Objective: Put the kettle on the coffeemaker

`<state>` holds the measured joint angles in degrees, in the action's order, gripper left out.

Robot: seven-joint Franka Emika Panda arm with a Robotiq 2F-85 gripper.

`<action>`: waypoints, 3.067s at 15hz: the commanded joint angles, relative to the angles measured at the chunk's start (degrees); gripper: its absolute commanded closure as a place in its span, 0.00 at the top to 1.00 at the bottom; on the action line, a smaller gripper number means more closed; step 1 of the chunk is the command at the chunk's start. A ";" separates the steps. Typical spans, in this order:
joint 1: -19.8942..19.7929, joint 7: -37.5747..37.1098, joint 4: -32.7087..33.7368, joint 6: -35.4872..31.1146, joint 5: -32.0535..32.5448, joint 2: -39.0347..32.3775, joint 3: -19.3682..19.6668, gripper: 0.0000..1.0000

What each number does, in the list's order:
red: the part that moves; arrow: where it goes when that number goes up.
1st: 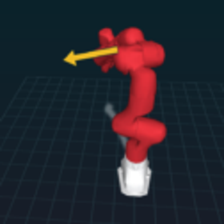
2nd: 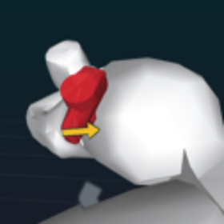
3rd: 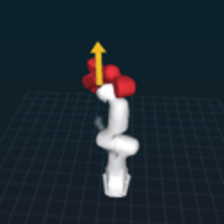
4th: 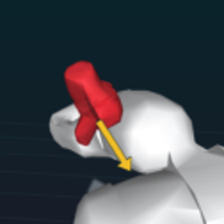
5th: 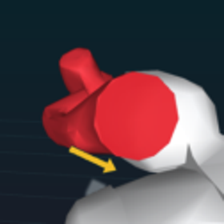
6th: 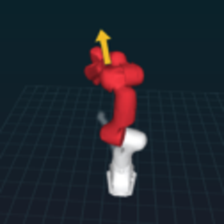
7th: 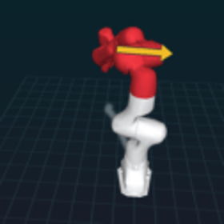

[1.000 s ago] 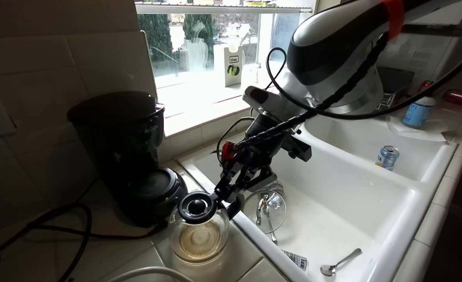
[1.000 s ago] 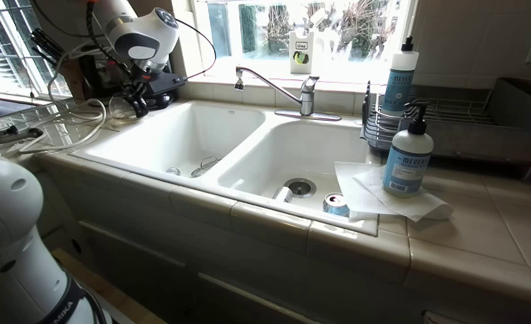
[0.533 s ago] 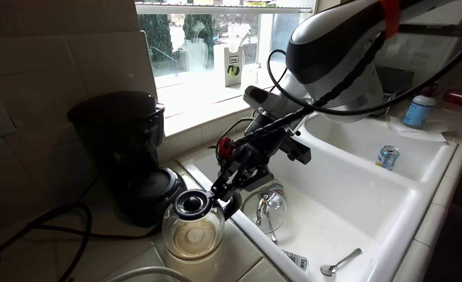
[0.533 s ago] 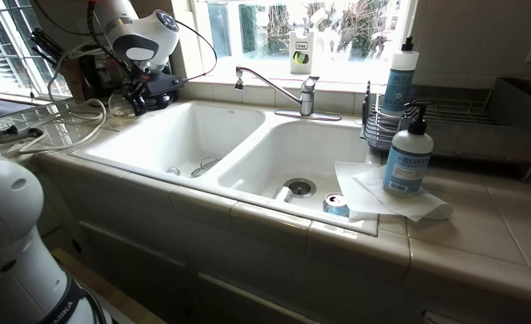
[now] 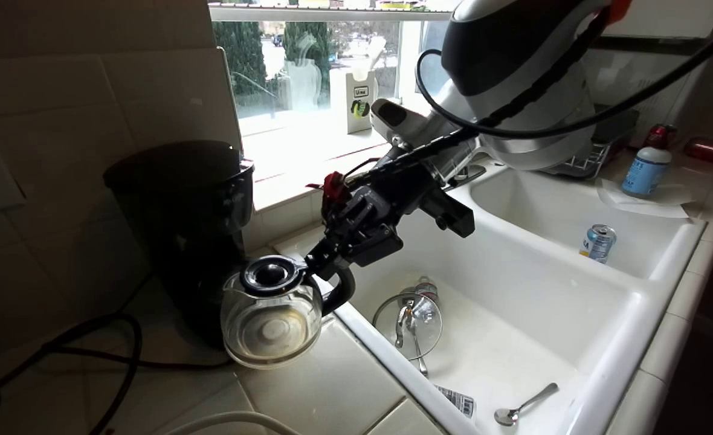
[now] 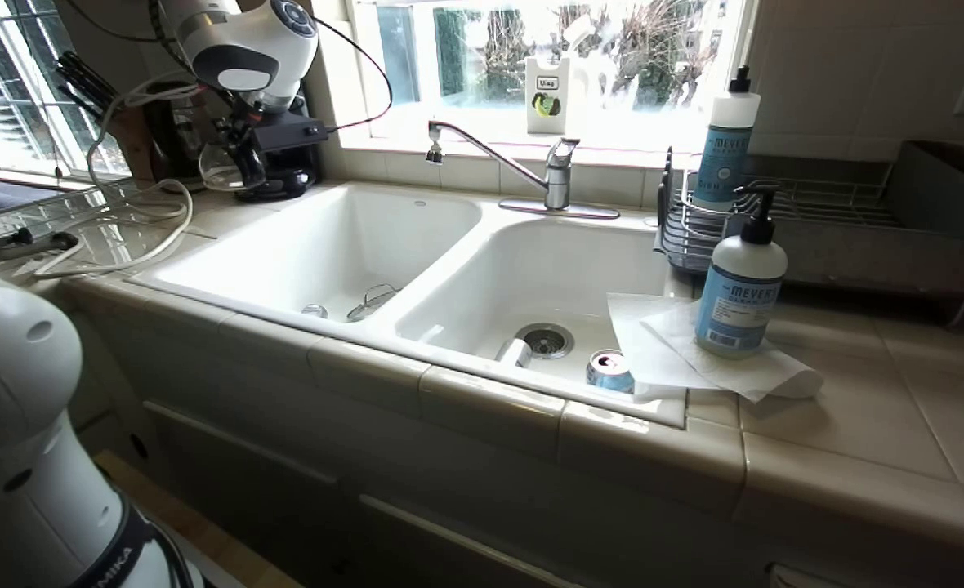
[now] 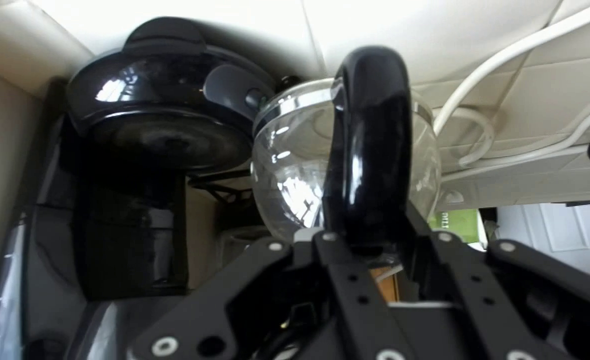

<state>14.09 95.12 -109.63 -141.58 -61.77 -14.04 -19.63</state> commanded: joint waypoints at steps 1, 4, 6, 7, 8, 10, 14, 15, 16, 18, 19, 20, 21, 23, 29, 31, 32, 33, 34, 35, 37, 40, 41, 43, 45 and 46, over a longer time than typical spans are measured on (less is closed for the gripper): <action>1.91 -8.87 2.32 -5.53 3.12 -0.79 1.68 0.07; 2.41 -16.64 4.20 -8.55 7.85 -2.66 2.14 0.07; 2.39 -20.89 5.42 -8.96 10.86 -3.74 2.02 0.07; 2.35 -22.60 6.24 -9.06 12.05 -4.24 1.80 0.07; 2.14 -23.79 7.18 -8.62 12.62 -4.72 1.37 0.07; 2.27 -26.58 8.55 -8.65 14.87 -5.73 1.19 0.07; 2.67 -30.79 11.37 -9.94 19.85 -8.25 0.76 0.07; 2.74 -31.61 12.05 -10.35 21.06 -8.87 0.58 0.07; 2.75 -31.98 12.82 -10.77 22.00 -9.62 0.09 0.07; 3.09 -33.20 13.87 -12.13 24.59 -10.93 -0.64 0.07; 3.23 -33.99 14.39 -12.75 26.02 -11.48 -1.00 0.07; 3.32 -34.68 14.84 -13.26 27.43 -12.06 -1.41 0.07; 3.29 -35.41 15.10 -13.97 28.69 -12.50 -1.84 0.07; 3.27 -37.30 15.60 -15.44 31.77 -13.31 -2.45 0.07; 6.38 -37.99 15.10 -15.29 32.49 -12.44 1.23 0.07; 6.68 -38.38 14.82 -15.51 32.86 -12.09 1.78 0.07; 6.80 -38.62 14.68 -15.69 32.91 -11.93 2.01 0.07; 7.05 -39.05 14.49 -15.84 33.16 -11.73 2.43 0.07; 7.16 -39.27 14.39 -15.88 33.18 -11.59 2.64 0.07; 7.40 -39.81 14.18 -16.09 33.44 -11.40 3.09 0.07; 7.82 -40.70 13.96 -16.66 33.72 -11.15 3.80 0.07; 8.56 -41.74 13.75 -17.28 34.13 -10.90 4.93 0.07; 8.94 -42.26 13.63 -17.44 34.57 -10.77 5.54 0.07; 9.20 -42.62 13.77 -17.39 34.61 -10.79 6.08 0.07; 9.38 -42.40 14.07 -17.59 34.76 -11.14 6.46 0.07; 9.50 -42.19 14.19 -17.83 34.74 -11.29 6.58 0.07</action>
<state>22.35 54.33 -94.78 -157.21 -29.06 -25.01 -14.66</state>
